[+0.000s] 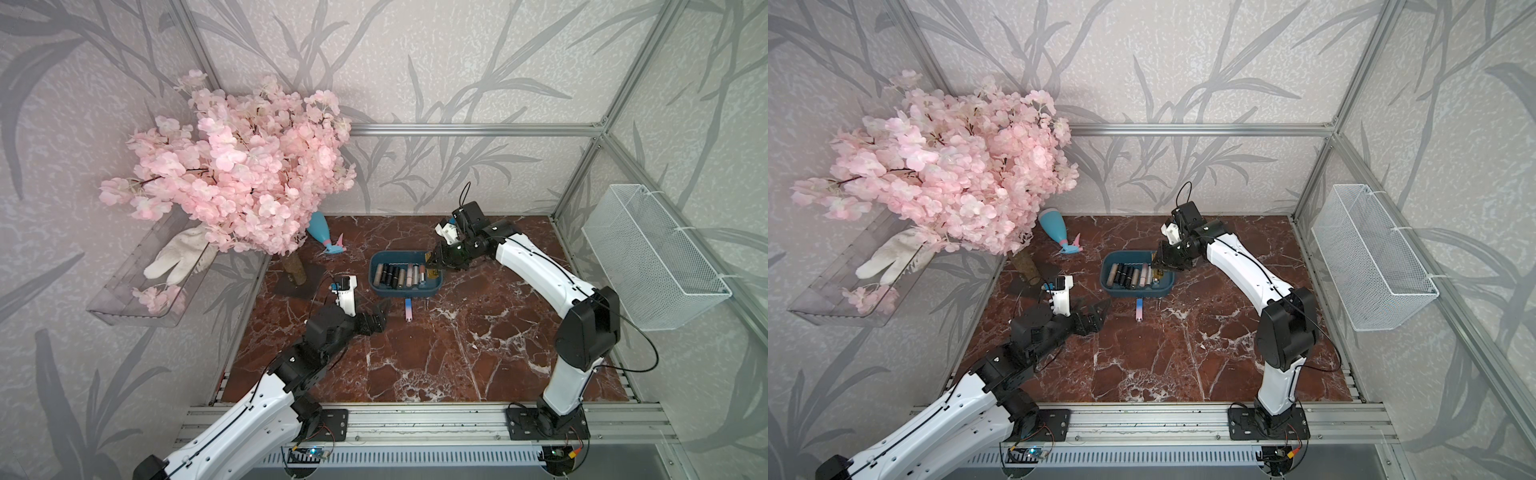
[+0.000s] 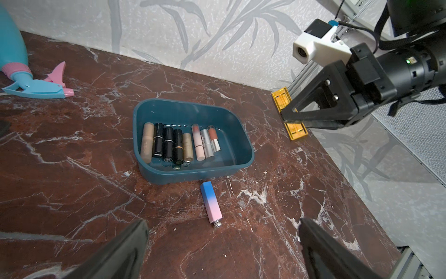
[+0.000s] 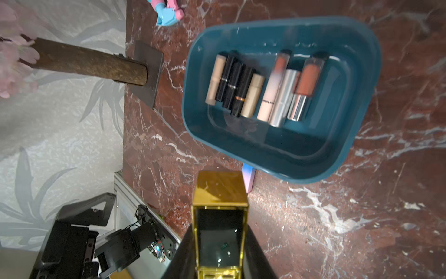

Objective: Put the lipstick into the storage box
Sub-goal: Place the lipstick in the storage box.

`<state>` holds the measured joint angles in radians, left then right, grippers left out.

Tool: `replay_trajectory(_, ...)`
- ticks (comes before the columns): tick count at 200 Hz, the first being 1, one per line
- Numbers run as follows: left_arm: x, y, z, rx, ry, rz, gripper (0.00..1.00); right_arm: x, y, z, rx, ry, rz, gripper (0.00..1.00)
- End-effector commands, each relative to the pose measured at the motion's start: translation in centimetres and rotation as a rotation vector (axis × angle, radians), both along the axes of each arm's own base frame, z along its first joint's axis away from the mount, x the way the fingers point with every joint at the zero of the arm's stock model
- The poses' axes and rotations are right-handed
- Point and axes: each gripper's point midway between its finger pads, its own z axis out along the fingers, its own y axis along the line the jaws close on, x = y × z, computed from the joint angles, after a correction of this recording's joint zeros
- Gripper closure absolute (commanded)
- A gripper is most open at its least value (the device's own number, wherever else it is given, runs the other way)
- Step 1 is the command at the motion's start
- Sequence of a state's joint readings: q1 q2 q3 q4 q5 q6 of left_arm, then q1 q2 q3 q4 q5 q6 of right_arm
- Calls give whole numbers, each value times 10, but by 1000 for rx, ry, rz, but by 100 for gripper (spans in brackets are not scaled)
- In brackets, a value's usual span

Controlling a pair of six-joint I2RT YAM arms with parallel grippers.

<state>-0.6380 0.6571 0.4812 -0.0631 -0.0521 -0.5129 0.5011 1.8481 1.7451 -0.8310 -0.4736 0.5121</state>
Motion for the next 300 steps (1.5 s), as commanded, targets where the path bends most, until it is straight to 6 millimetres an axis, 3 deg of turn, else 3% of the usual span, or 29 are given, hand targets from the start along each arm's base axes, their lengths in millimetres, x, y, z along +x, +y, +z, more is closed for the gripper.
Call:
replay_trajectory(1,-1,10,-5,8,9,36,0,10,-10,-19,-117,43,-37,92)
replay_trajectory(57,-8,18,-4,27,7,50,0,50,-25,-50,-333,20,-94,92)
replay_trajectory(91,-11,21,-3,44,8,50,0,63,-21,-68,-423,21,-74,92)
replay_trajectory(203,-19,29,-1,100,8,43,0,73,-16,-132,-587,103,-33,91)
replay_trajectory(300,-20,32,-3,117,10,44,0,69,-15,-161,-604,165,-39,90)
